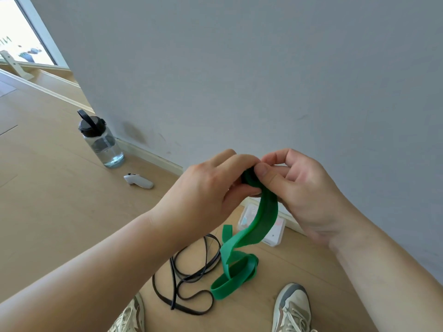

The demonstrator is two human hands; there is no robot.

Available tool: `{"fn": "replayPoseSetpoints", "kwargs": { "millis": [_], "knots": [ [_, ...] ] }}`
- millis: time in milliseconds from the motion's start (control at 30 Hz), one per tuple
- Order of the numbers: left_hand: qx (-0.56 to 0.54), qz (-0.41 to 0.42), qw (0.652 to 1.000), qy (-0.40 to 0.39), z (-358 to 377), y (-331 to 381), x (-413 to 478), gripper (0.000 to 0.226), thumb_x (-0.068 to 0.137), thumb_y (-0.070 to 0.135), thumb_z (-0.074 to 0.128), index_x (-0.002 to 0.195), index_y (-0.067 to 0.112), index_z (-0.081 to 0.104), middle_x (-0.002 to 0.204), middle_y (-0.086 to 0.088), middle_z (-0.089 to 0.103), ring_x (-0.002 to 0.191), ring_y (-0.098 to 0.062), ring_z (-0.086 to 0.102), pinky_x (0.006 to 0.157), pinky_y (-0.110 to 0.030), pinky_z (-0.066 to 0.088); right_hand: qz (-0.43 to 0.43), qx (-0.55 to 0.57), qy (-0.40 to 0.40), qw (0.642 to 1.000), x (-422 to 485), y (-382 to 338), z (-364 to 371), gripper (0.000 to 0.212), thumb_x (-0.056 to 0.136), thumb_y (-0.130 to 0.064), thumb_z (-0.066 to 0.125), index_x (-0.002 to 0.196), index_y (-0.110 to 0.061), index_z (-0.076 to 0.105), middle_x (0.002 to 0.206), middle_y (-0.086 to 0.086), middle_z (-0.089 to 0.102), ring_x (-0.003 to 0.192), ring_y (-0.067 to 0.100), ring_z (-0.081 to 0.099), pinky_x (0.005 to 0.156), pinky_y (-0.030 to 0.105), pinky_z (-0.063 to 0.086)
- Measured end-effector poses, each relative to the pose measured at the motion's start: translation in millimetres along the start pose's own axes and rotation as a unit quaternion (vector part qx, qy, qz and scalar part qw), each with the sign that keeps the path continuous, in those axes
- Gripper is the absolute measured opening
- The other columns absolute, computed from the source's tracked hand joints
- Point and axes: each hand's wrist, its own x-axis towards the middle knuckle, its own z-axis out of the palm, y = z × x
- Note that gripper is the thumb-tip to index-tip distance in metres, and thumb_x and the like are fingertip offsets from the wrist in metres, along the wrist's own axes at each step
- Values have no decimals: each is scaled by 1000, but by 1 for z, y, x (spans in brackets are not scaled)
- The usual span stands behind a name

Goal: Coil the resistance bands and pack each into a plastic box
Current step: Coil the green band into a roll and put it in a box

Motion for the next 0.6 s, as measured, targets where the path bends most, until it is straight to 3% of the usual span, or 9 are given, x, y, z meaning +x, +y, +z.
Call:
{"fn": "replayPoseSetpoints", "kwargs": {
  "millis": [67,167,267,400,533,600],
  "knots": [
    [23,-3,999,27,-1,4,1,27,97,31,68,114,10,64,89,15,57,65,-5,47,57,-26,49,3,55,-1,998,1,-1,1,33,81,-32,72,100,-7,64,90,19,75,85,30,70,82,38,56],
    [56,-6,997,54,-4,3,2,29,97,36,69,106,9,61,81,9,64,60,-11,46,52,-28,45,-12,84,3,996,0,0,0,32,74,-33,78,91,-7,75,96,26,76,88,36,71,87,40,60],
    [66,4,995,69,-8,4,3,33,98,41,65,99,8,60,76,4,65,54,-14,49,48,-31,44,-29,63,9,998,-1,-1,-2,37,66,-27,83,97,-9,82,98,22,79,100,38,76,98,45,59],
    [48,6,995,82,-7,1,0,31,95,40,66,95,12,53,72,0,66,53,-19,54,48,-32,44,-1,91,-35,995,-3,0,1,47,68,-18,80,112,-1,75,104,26,78,106,48,72,99,52,58],
    [13,-29,998,62,-4,-5,-1,44,83,46,79,83,7,59,66,2,64,54,-17,50,49,-30,45,-2,58,-11,998,-4,0,7,29,74,-9,77,103,-4,77,91,20,80,90,36,78,87,41,63],
    [2,-55,998,37,-5,-4,-1,42,80,44,84,87,10,60,67,8,63,60,-12,50,52,-24,45,-8,26,6,1000,-3,-1,9,19,80,0,76,97,-8,79,85,15,81,81,28,79,81,34,63]
  ]
}}
